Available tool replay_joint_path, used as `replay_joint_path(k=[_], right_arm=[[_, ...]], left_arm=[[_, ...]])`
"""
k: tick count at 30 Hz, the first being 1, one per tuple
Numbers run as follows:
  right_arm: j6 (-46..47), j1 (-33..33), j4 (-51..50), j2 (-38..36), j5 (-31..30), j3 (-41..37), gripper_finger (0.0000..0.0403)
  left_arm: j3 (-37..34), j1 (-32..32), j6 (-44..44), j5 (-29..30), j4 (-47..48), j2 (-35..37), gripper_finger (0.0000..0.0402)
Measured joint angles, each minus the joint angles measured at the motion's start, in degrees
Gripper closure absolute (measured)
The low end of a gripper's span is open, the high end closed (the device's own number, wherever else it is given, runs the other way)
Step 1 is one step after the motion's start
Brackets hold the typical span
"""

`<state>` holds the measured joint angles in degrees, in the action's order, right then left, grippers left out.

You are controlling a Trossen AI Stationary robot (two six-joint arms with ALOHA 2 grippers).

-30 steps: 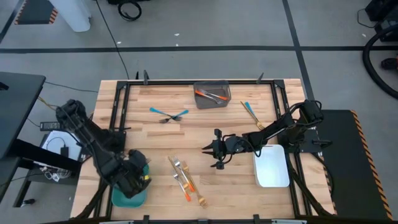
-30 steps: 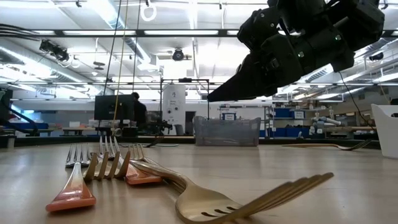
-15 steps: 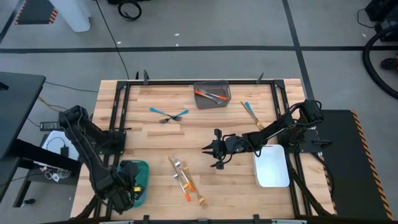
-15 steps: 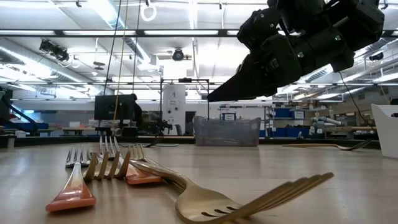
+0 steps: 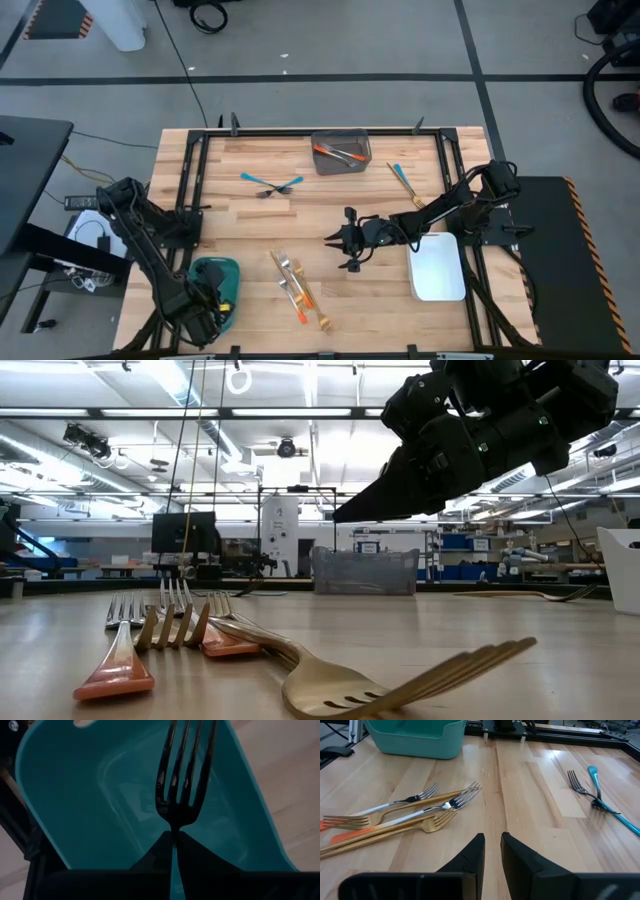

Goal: Sort silverware by color (type)
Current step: Put the blue fork into the green bin, then put the gold fork into the white bin

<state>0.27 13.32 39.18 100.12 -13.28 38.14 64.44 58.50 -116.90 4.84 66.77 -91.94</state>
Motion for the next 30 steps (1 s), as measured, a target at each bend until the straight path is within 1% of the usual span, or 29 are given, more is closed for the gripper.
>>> replay_joint_path(k=[9,12,20,23,30], right_arm=[[0.0,0.0,-0.02,0.0,0.0,-0.01,0.0332],[-0.02,0.0,-0.02,0.0,0.05,0.0,0.0332],[-0.02,0.0,-0.02,0.0,0.94,-0.01,0.0332],[-0.02,0.0,-0.02,0.0,0.98,-0.01,0.0332],[-0.02,0.0,-0.02,0.0,1.07,-0.01,0.0332]], left_arm=[[-0.48,-0.04,-1.36,-0.07,0.91,-0.06,0.0375],[-0.48,-0.17,-2.27,-0.1,0.78,-0.09,0.0368],[-0.48,-0.76,-2.57,-0.18,0.76,-0.09,0.0299],[-0.46,-1.93,-0.91,-0.11,0.94,0.04,0.0286],[0.88,-6.08,6.42,-1.99,5.71,0.17,0.0283]])
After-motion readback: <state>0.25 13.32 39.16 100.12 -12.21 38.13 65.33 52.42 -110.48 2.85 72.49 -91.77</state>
